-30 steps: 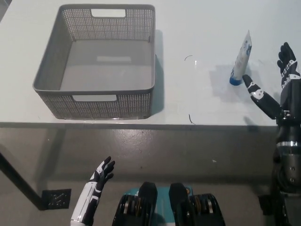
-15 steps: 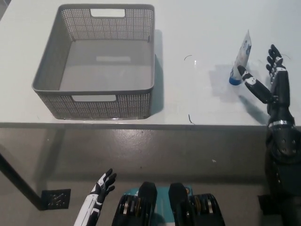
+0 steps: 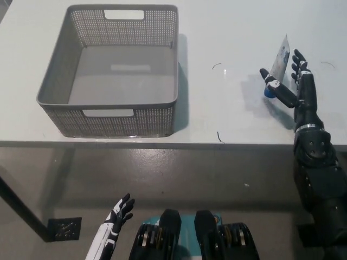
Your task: Use the right hand to pick up a shampoo and place it into a container on the left side
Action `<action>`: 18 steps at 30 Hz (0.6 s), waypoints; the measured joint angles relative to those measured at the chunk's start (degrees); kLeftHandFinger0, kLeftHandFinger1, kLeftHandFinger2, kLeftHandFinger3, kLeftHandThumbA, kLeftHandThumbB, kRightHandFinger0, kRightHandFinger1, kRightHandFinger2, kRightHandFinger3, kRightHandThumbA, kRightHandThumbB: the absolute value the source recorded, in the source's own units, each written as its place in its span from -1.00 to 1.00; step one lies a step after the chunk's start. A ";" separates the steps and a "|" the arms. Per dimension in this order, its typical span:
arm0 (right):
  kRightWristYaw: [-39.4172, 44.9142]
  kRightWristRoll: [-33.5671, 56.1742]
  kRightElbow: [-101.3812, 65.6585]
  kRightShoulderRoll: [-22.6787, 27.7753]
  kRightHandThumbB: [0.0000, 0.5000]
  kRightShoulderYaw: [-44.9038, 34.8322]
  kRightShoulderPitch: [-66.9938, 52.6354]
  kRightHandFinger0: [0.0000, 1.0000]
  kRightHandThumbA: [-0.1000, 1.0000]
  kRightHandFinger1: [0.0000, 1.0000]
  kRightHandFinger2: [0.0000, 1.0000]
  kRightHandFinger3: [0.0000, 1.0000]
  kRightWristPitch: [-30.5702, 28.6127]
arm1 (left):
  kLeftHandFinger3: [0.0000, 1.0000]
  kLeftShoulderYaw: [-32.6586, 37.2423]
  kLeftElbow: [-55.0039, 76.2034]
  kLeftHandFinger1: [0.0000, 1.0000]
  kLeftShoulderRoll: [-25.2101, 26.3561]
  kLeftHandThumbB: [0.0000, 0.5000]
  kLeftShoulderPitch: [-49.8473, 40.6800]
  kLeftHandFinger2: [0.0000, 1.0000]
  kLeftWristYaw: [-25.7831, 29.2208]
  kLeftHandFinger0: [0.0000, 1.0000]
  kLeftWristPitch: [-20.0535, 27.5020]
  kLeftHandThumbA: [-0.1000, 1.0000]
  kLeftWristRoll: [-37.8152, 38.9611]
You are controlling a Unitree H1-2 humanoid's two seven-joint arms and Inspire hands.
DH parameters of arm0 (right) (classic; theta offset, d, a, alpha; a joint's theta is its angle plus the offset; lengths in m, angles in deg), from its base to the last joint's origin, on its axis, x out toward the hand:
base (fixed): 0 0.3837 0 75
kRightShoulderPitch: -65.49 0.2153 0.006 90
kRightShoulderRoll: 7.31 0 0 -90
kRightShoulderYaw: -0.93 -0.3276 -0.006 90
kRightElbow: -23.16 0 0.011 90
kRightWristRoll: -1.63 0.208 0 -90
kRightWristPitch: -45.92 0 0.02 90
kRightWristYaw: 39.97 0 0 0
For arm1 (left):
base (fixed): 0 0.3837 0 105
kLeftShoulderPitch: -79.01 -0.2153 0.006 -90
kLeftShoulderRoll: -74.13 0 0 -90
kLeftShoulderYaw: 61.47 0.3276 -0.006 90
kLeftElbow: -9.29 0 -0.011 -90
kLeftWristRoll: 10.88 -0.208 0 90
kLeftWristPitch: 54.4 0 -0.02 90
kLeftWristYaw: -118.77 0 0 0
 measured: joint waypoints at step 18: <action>-0.48 0.66 23.15 -0.03 0.42 0.23 12.08 1.00 0.68 1.00 1.00 1.00 -1.43 | 1.00 -0.01 0.00 1.00 0.02 -0.69 0.07 1.00 -0.59 1.00 0.00 1.00 0.64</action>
